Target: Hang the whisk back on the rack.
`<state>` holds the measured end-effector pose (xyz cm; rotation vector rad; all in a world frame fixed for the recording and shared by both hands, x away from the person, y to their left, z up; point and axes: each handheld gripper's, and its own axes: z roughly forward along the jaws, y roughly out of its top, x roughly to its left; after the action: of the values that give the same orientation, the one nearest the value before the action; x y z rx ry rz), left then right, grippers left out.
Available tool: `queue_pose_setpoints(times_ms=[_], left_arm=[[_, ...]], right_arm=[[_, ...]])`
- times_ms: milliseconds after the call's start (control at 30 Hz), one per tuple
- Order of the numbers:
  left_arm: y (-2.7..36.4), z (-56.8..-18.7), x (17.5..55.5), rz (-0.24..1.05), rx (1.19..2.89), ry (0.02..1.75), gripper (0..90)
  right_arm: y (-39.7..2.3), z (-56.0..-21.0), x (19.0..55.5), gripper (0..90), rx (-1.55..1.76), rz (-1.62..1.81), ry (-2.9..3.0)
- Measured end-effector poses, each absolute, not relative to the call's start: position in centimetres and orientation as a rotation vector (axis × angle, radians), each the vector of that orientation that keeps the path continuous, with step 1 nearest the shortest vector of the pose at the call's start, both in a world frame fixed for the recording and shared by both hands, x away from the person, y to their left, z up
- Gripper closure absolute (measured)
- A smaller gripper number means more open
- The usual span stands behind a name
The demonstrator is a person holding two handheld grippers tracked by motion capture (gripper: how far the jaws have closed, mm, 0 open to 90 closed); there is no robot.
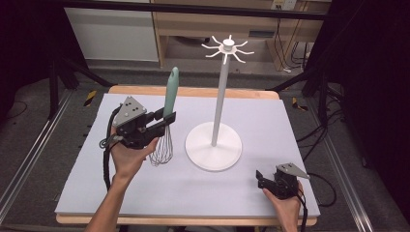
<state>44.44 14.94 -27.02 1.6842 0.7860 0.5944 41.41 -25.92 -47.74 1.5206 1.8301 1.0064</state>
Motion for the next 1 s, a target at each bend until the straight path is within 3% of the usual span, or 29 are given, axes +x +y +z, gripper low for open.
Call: queue_pose_setpoints(times_ms=[1000], left_arm=[[12.0,-24.1,45.5,0.613,1.694,0.738,68.8]], right_arm=[[-26.0,-47.8,41.5,19.5,1.518,0.997,1.828]])
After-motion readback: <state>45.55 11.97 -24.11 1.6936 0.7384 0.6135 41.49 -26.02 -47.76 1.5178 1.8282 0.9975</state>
